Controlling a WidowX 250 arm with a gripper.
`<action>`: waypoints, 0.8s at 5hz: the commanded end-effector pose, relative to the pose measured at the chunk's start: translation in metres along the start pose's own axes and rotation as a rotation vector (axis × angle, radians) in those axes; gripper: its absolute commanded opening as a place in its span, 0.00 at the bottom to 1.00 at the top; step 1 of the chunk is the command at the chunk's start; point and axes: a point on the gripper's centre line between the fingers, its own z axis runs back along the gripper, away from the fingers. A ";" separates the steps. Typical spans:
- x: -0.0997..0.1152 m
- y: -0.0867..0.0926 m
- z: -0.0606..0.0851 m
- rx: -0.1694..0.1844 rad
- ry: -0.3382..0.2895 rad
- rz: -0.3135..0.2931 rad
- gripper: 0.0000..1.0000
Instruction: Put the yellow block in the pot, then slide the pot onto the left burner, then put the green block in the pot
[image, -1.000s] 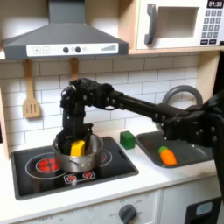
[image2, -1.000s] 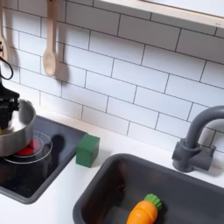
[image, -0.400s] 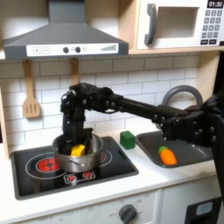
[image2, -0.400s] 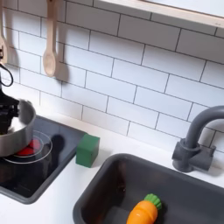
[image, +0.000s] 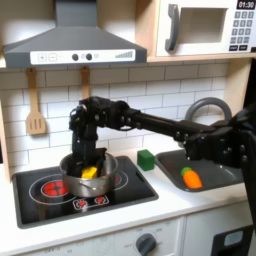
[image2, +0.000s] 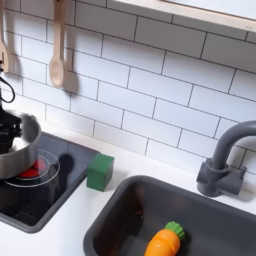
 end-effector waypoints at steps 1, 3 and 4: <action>-0.001 0.000 0.000 0.006 0.004 -0.010 1.00; -0.001 -0.002 0.003 -0.008 -0.002 -0.014 1.00; 0.000 -0.001 0.010 -0.016 -0.013 -0.010 1.00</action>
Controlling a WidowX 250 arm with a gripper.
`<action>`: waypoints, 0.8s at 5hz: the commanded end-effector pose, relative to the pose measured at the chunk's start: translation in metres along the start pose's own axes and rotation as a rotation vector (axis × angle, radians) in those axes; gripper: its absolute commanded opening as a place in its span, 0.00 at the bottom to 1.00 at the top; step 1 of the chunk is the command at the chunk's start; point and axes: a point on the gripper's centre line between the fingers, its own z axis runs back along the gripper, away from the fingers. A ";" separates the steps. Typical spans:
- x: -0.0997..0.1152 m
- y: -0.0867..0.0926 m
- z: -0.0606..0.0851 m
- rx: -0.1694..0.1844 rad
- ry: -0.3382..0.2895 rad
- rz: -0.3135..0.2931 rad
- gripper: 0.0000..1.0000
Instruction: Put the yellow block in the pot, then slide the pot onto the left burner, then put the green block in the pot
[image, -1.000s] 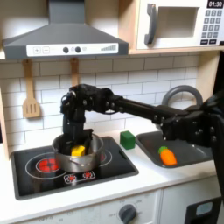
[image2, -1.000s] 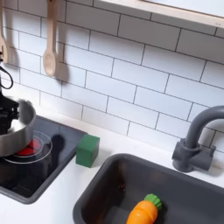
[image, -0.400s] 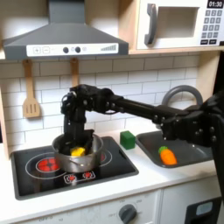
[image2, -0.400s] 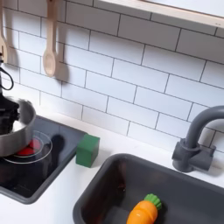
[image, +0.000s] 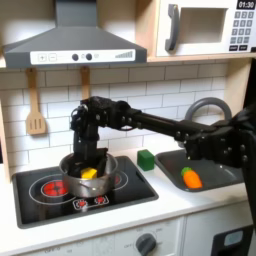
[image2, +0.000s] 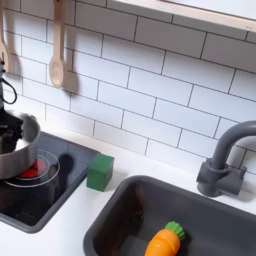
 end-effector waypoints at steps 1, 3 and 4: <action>0.001 0.000 0.024 -0.054 -0.032 0.012 1.00; -0.001 0.001 0.059 -0.095 -0.101 0.017 1.00; -0.004 -0.008 0.062 -0.113 -0.096 -0.017 1.00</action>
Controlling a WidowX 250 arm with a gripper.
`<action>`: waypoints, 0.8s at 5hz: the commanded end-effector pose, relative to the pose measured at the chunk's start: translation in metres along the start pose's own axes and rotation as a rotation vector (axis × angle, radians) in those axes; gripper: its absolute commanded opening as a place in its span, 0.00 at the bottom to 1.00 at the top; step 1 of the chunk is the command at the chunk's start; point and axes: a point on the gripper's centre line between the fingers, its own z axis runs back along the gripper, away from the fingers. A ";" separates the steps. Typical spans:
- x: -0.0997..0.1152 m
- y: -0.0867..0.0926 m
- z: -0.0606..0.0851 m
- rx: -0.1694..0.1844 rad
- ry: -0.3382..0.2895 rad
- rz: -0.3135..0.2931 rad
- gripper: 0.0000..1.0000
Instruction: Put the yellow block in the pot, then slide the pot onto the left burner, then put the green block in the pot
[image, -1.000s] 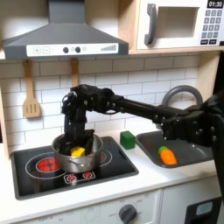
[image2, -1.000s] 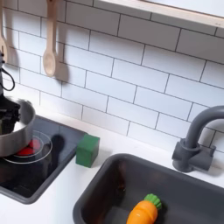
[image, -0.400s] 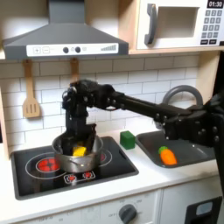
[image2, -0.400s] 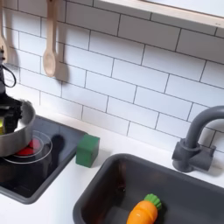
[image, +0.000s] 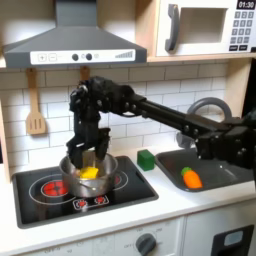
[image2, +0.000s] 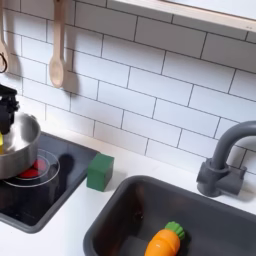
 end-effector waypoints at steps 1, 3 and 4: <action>-0.011 -0.015 0.029 -0.024 -0.058 -0.076 1.00; -0.029 -0.036 0.032 -0.032 -0.062 -0.150 1.00; -0.039 -0.041 0.026 -0.018 -0.054 -0.175 1.00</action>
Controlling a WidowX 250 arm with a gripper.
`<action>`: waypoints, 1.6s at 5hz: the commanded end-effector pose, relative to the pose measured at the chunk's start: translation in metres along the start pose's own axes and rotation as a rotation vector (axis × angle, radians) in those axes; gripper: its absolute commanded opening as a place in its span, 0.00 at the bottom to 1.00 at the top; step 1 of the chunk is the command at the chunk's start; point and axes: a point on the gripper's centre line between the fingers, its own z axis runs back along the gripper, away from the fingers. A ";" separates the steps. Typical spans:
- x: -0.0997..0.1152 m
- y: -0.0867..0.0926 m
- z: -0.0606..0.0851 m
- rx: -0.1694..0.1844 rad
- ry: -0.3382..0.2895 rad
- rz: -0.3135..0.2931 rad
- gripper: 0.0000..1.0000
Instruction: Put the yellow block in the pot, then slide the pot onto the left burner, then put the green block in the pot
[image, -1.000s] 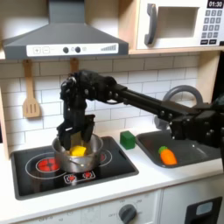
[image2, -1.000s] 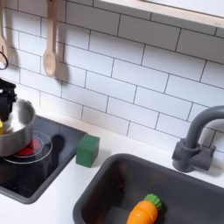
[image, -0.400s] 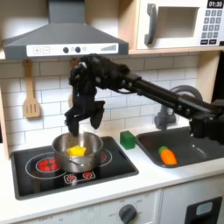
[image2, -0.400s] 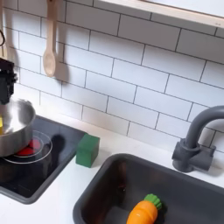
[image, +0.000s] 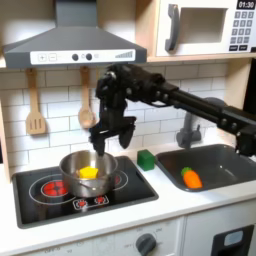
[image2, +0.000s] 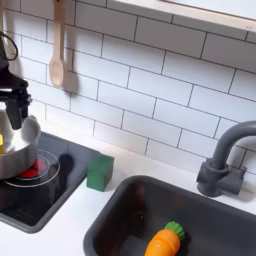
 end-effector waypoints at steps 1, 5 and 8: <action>-0.008 -0.006 -0.020 0.026 0.039 -0.028 1.00; -0.004 -0.008 -0.021 0.000 0.082 -0.044 1.00; 0.018 -0.023 -0.028 -0.010 0.070 -0.126 1.00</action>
